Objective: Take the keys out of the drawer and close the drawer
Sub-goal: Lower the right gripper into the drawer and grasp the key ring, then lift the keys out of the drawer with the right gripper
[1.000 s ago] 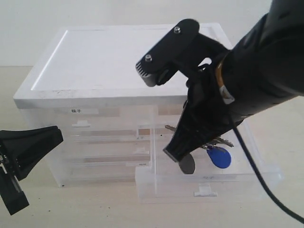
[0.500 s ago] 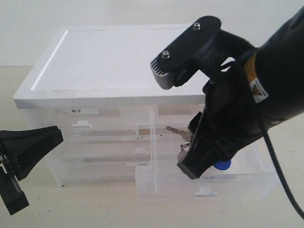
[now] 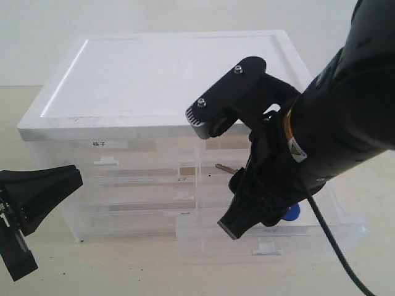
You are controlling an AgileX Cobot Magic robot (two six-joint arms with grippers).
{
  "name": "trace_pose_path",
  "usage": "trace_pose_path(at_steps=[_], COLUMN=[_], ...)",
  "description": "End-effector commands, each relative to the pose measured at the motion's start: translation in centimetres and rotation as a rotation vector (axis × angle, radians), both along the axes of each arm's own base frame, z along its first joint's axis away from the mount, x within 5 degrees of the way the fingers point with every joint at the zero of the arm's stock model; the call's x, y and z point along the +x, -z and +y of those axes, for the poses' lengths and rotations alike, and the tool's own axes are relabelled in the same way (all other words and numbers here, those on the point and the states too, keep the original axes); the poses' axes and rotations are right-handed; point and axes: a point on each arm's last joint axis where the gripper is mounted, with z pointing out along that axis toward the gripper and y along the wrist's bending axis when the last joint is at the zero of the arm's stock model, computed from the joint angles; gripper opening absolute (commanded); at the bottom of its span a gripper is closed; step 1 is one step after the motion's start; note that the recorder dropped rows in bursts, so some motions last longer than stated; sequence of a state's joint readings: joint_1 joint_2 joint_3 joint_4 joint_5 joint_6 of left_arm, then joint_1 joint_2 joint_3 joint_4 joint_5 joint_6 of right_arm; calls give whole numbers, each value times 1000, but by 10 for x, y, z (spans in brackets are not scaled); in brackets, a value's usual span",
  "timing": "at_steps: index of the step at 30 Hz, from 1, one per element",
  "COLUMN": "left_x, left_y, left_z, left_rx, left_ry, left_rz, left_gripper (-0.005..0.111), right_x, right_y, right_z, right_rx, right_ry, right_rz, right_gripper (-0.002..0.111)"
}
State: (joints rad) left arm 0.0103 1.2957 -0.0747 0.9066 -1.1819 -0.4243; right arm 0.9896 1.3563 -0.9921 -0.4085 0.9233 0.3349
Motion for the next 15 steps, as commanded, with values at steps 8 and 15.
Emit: trace_pose_path(at_steps=[8,15], left_x=[-1,-1], left_y=[1,1], left_z=[-1,-1], left_rx=[-9,-9], left_ry=[10,10], left_rz=[9,9], left_gripper=[5,5], right_x=[3,3], right_y=[19,18], right_z=[-8,-6], right_rx=[-43,-61], right_ry=[30,-58], right_rz=[-53,-76], right_gripper=[47,0])
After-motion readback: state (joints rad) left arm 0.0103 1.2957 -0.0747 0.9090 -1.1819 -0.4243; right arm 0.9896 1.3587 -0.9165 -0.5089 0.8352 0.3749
